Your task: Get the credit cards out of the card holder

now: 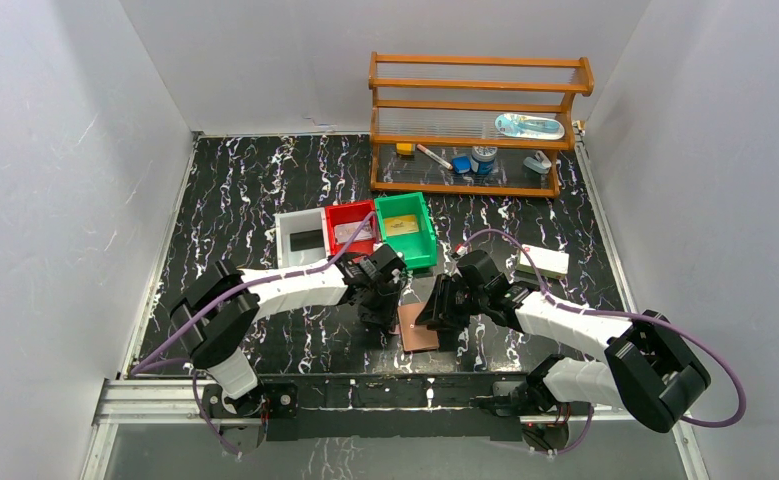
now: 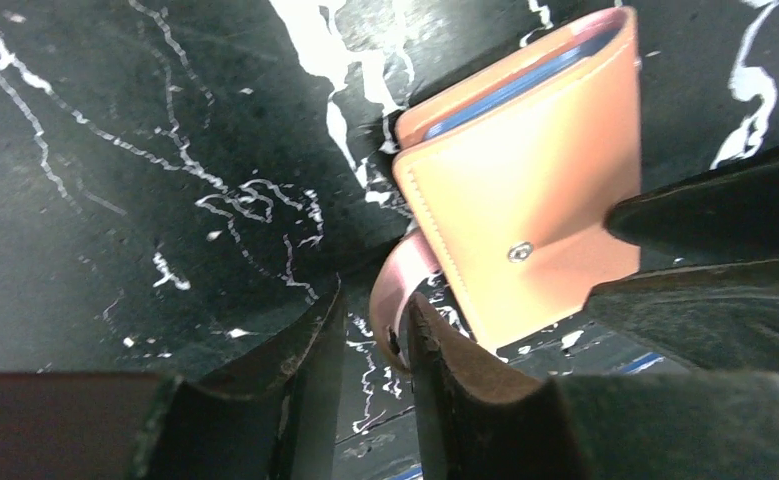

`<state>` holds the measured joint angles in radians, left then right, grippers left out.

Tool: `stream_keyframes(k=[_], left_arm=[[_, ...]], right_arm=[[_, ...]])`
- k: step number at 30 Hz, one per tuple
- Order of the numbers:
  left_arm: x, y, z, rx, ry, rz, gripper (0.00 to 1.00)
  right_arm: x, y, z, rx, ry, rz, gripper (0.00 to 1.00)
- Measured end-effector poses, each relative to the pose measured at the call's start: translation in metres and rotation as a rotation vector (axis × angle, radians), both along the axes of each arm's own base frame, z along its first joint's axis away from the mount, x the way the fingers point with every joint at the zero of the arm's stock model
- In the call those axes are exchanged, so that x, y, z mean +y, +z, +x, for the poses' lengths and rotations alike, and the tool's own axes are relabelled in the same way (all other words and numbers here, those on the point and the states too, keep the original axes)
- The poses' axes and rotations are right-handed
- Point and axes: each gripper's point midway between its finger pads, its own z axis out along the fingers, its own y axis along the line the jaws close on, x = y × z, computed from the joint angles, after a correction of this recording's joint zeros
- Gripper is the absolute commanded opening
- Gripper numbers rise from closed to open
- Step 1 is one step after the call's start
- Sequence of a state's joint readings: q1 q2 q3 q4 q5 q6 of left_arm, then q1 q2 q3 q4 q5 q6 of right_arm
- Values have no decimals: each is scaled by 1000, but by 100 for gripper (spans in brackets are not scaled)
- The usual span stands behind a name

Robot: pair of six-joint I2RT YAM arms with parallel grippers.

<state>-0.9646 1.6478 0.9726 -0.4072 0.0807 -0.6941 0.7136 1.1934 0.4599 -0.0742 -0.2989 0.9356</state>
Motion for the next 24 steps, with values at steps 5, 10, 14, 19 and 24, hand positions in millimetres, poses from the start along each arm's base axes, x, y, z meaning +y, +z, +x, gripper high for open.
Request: stream_keyframes(k=[5,10,14,19,24], left_arm=[[-14,2,4,-5,17,-63,9],[-9,-7,1,0,45,-58,0],[-7,-5,1,-10,58,-67,0],[-3,19,2,-65,59,-128,0],[-6,53,5,-136,45,-218,0]], right_arm=[[0,0,0,1,-3,3,47],[1,1,0,0,-3,3,49],[0,2,0,-5,0,4,54],[-6,6,-2,-18,10,-22,60],[-5,18,4,-54,15,-57,66]])
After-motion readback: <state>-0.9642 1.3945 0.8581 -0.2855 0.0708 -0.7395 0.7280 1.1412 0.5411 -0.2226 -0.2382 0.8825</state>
